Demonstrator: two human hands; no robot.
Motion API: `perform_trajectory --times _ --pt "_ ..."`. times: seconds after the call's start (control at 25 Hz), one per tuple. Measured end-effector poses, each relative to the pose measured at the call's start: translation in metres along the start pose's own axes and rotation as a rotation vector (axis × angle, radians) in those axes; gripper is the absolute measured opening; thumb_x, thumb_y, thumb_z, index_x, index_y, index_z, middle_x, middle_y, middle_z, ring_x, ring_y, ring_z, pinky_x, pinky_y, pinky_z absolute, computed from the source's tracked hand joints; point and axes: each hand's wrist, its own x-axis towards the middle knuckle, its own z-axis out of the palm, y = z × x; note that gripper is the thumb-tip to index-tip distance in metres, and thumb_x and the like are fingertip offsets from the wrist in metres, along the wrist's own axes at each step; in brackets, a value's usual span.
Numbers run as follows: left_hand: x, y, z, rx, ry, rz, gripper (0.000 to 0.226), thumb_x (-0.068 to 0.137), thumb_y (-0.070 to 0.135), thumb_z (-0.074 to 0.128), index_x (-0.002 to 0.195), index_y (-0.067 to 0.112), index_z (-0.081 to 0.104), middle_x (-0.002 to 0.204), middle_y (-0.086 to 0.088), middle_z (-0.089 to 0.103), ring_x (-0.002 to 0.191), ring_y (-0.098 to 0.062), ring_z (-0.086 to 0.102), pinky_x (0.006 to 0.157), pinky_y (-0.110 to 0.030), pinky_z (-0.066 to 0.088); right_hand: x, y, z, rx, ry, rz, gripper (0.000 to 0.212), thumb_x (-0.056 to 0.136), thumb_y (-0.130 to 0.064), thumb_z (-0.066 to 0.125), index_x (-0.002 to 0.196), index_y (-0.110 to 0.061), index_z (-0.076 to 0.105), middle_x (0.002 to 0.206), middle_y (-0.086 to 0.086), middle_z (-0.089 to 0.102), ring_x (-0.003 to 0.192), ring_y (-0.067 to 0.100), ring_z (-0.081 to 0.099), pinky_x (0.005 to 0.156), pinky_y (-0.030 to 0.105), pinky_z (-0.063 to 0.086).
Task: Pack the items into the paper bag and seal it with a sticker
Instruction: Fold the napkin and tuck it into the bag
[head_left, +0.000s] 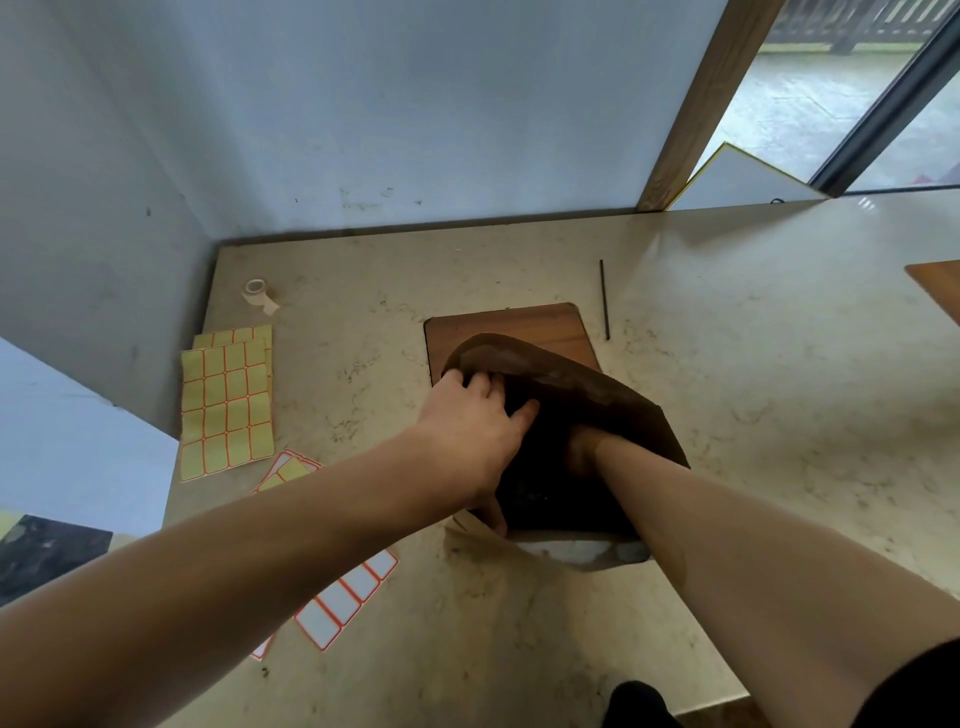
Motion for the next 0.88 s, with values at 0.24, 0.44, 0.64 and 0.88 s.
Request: perform_trajectory --times 0.24,0.44,0.64,0.88 --pt "0.001 0.0 0.002 -0.008 0.013 -0.006 0.13 0.055 0.08 0.068 0.153 0.023 0.004 0.154 -0.014 0.027 0.141 -0.034 0.025 0.114 -0.048 0.027 0.0 0.003 -0.003 -0.073 -0.022 -0.036 0.044 0.098 -0.007 0.048 0.14 -0.002 0.041 0.146 0.02 0.041 0.136 0.032 0.038 0.11 0.035 0.028" --pt "0.001 -0.003 -0.001 -0.036 0.034 0.008 0.129 0.056 0.08 0.069 0.153 0.024 0.005 0.154 -0.013 0.028 0.14 -0.033 0.026 0.114 -0.048 0.028 -0.011 -0.001 -0.011 -0.222 0.011 -0.135 0.042 0.096 -0.006 0.05 0.137 -0.001 0.045 0.142 0.02 0.046 0.132 0.032 0.043 0.108 0.033 0.032" --pt "0.0 -0.007 -0.005 -0.084 0.041 0.023 0.128 0.054 0.079 0.07 0.153 0.029 0.006 0.155 -0.007 0.028 0.141 -0.03 0.026 0.114 -0.047 0.027 -0.051 0.001 -0.03 -0.272 0.214 -0.297 0.028 0.09 -0.011 0.054 0.116 -0.008 0.063 0.113 0.015 0.066 0.103 0.031 0.063 0.09 0.038 0.052" --pt "-0.009 -0.012 -0.013 -0.219 0.065 0.011 0.122 0.06 0.079 0.066 0.153 0.033 0.002 0.159 0.002 0.023 0.145 -0.025 0.021 0.115 -0.043 0.021 -0.113 0.042 -0.042 -0.527 0.538 -0.633 0.037 0.091 -0.038 0.057 0.127 -0.03 0.058 0.119 -0.009 0.065 0.114 0.014 0.057 0.087 0.034 0.055"
